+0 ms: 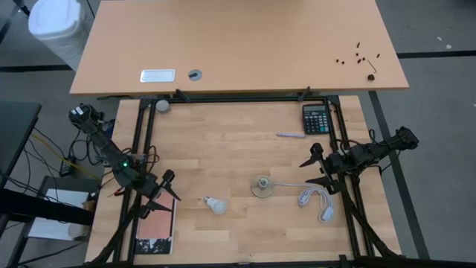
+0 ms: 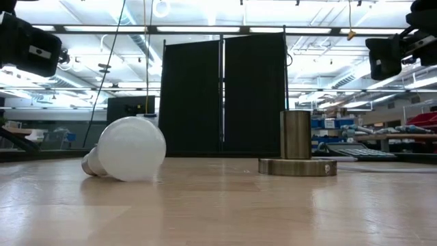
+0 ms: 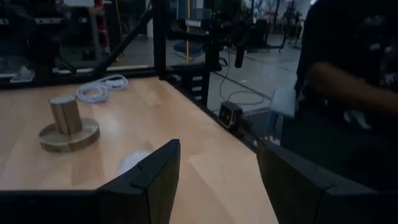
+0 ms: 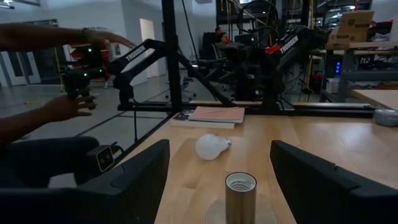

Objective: Screw lightbulb
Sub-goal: Return to Home Position

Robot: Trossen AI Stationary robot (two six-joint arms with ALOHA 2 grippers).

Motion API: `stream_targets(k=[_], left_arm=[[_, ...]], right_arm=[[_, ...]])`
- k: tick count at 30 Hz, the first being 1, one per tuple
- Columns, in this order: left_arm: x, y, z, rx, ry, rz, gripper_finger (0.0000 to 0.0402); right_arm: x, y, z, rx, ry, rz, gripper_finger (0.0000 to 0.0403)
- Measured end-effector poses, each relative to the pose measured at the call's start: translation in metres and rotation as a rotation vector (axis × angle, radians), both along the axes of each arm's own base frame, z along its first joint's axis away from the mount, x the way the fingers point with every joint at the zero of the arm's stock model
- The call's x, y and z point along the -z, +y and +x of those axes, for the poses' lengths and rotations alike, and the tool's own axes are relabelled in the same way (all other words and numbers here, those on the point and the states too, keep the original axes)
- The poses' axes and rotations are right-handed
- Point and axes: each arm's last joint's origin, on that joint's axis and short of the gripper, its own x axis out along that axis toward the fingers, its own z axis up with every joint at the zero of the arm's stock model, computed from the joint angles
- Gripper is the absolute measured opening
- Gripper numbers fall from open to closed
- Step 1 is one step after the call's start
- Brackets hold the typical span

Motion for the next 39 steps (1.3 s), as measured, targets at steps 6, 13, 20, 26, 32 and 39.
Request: stream_targets(k=[6,13,20,26,32,39], left_arm=[[-0.002,0.0,0.0,0.0,-0.01,-0.017,0.0219],[-0.009,0.006,-0.005,0.0,-0.048,-0.066,0.0219],[-0.021,0.014,-0.012,0.0,-0.14,-0.156,0.0219],[-0.008,0.013,-0.012,0.002,-0.088,0.008,0.0219],[0.001,0.015,-0.013,0.005,-0.024,0.085,0.0219],[-0.007,0.019,-0.017,0.001,-0.087,0.007,0.0219]], right_arm=[[0.0,0.0,0.0,0.0,0.0,0.0,0.0288],[0.0,0.0,0.0,0.0,0.0,0.0,0.0288],[0.0,0.0,0.0,0.0,0.0,0.0,0.0288],[0.0,0.0,0.0,0.0,-0.001,0.001,0.0288],[0.0,0.0,0.0,0.0,-0.001,0.0,0.0288],[0.0,0.0,0.0,0.0,-0.002,0.001,0.0288]])
